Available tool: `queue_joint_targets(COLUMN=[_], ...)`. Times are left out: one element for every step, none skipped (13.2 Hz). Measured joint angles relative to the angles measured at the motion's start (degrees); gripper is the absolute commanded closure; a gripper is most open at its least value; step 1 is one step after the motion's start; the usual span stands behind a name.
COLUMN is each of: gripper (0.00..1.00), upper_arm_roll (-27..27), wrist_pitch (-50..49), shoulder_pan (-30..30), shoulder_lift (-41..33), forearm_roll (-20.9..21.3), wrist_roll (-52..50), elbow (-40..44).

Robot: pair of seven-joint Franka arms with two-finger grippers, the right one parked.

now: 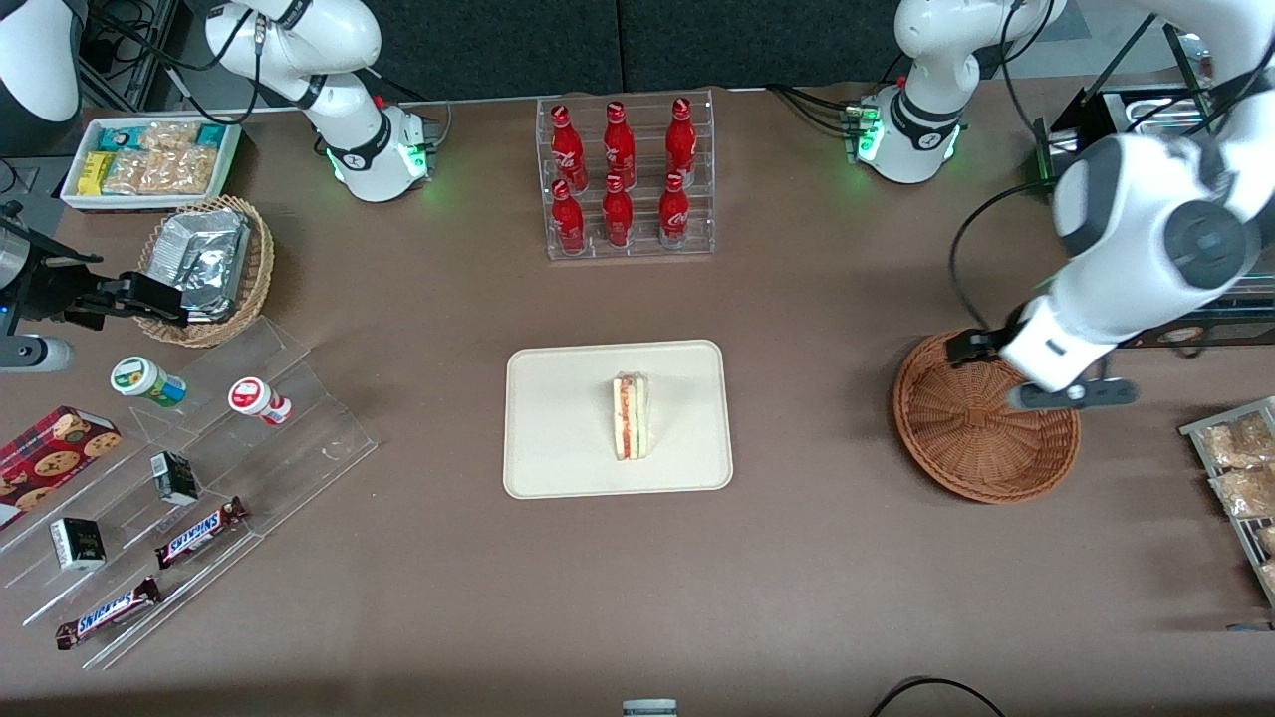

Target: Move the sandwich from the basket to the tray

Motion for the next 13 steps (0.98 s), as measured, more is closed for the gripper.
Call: queue_joint_targets(gripper=[0.0,0.0,0.0,0.0,0.0,0.0,0.0,0.0,0.0,0.0,0.0,0.0,0.0], upper_arm_roll=[0.03,0.05,0.3,1.02,1.86,2.48,2.83,2.98,3.24,5.0,9.27,15.27,20.78], wrist_pitch=[-1.66,-3.63,-5.38,-6.66,-7.96,-9.47,-10.71,-11.71,-12.68,-13.78,-14.37,-14.58,-14.59], shoulder_pan=[1.31,2.21,2.61,2.72,2.75,2.84,2.88,2.9,2.54,0.53,-4.01,-10.07,-15.43], shoulder_lift=[-1.94,-3.92,-5.83,-7.32,-8.27,-8.64,-8.67,-8.66,-8.66,-8.66,-8.66,-8.65,-8.64], forearm_roll=[-0.49,-0.75,-0.87,-0.93,-1.01,-1.12,-1.17,-1.2,-1.22,-1.23,-1.24,-1.23,-1.2], wrist_roll=[1.19,1.88,2.03,2.19,2.76,3.34,3.59,3.64,3.66,3.66,3.66,3.66,3.66], elbow=[0.24,0.68,1.22,1.64,2.42,3.73,5.33,6.77,7.95,8.99,9.66,10.04,10.16])
